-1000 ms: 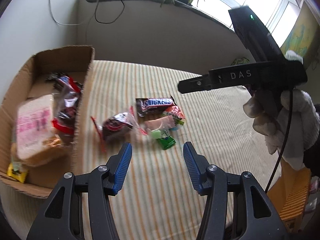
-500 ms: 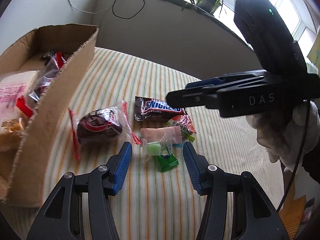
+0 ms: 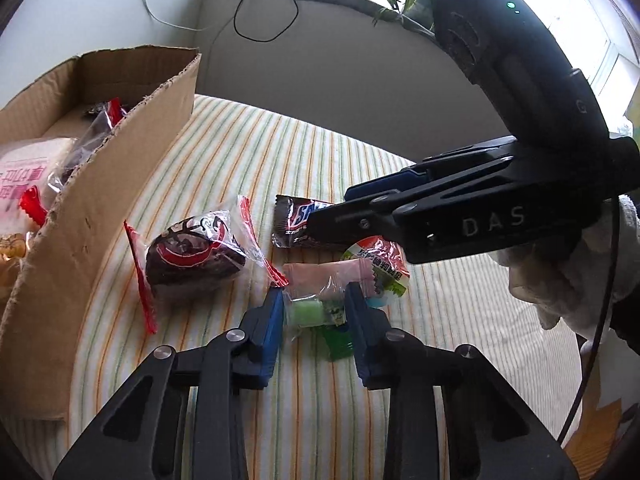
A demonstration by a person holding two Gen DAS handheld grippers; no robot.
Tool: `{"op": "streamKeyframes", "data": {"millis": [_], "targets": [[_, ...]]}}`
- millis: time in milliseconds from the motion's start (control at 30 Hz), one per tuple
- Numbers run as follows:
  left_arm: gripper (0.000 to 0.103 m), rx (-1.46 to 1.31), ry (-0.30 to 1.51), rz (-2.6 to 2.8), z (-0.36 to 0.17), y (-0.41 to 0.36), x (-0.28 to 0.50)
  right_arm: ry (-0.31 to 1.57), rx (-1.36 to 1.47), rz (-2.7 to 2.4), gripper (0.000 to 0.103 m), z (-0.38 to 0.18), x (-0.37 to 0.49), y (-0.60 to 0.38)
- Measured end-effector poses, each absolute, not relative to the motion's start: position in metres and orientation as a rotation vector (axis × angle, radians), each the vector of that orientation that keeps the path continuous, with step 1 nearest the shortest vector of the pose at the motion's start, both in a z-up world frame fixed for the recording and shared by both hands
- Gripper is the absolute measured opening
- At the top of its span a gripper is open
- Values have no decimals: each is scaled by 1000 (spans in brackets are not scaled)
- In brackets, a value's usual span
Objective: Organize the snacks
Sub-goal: 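Move both tools back to the snacks and grasp the pale green candy with the left tool, then grasp the second Snickers bar with the right tool, then drop the pale green candy into the box with the left tool while the right tool drops the Snickers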
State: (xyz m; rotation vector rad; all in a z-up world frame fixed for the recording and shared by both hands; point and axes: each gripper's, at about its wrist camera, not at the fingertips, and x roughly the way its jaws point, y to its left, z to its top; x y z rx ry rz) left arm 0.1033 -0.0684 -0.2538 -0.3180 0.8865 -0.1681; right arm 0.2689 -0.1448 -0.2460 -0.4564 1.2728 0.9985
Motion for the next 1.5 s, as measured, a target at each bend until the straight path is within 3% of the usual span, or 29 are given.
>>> {"op": "streamKeyframes", "data": {"millis": [133,167,367,1500], "targets": [[26,-284,892,-190,-253,-73,98,1272,-479,1003,49,-249,264,-136],[26,-283,894,-197,-253,-73,97,1275,-472,1005,43,-249,264,-135],[25,-296,896,-204,-252,-64,96,1278,-441,988,31,-249,264,-141],[25,-301,830,-236,-197,-34,66,1182,-182,852,29,-177,256,-180]]}}
